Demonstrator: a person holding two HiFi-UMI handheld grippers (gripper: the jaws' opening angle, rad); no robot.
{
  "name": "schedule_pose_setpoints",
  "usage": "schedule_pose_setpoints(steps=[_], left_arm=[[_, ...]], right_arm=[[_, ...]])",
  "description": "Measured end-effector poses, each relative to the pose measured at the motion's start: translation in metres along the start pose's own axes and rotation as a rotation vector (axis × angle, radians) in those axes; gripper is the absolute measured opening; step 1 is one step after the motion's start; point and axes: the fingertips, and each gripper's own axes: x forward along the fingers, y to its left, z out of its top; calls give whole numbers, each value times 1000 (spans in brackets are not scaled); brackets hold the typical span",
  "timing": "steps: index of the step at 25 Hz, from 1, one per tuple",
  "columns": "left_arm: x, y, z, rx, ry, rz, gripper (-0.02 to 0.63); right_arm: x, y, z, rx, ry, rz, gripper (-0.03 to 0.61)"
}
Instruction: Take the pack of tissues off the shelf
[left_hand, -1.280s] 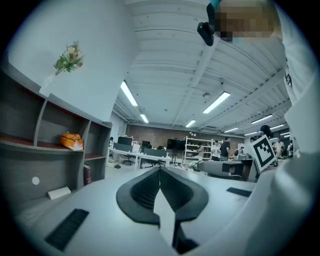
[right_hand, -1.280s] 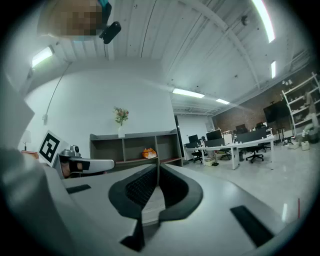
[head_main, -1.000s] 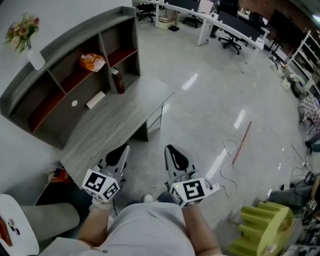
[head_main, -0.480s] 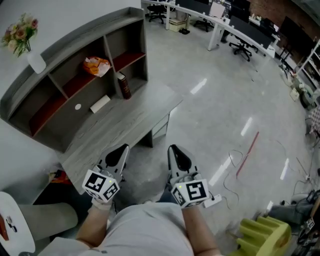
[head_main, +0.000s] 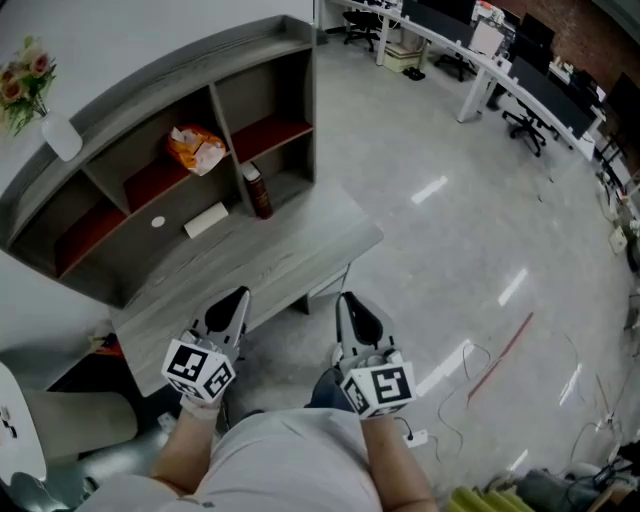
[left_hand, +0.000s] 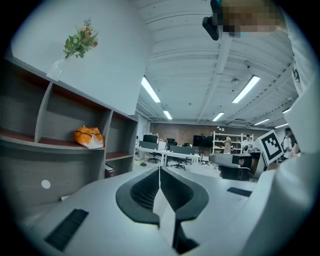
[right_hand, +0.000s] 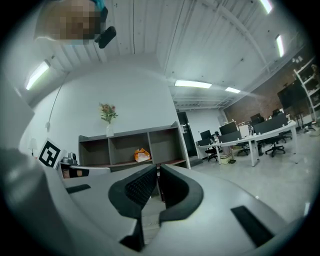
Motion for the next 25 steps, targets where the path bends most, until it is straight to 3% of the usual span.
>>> schedule_pose_setpoints(steps=[6,15,25], left_arm=[[49,28,12,-14,-5,134,20],[99,76,36,-45,-35,362,20],[124,111,43,-76,-27,494,22]], right_arm=[[59,-39,5,20,39,115,26],[137,-58,23,-1,80,319,26],[185,-63,20,24,165,422,26]])
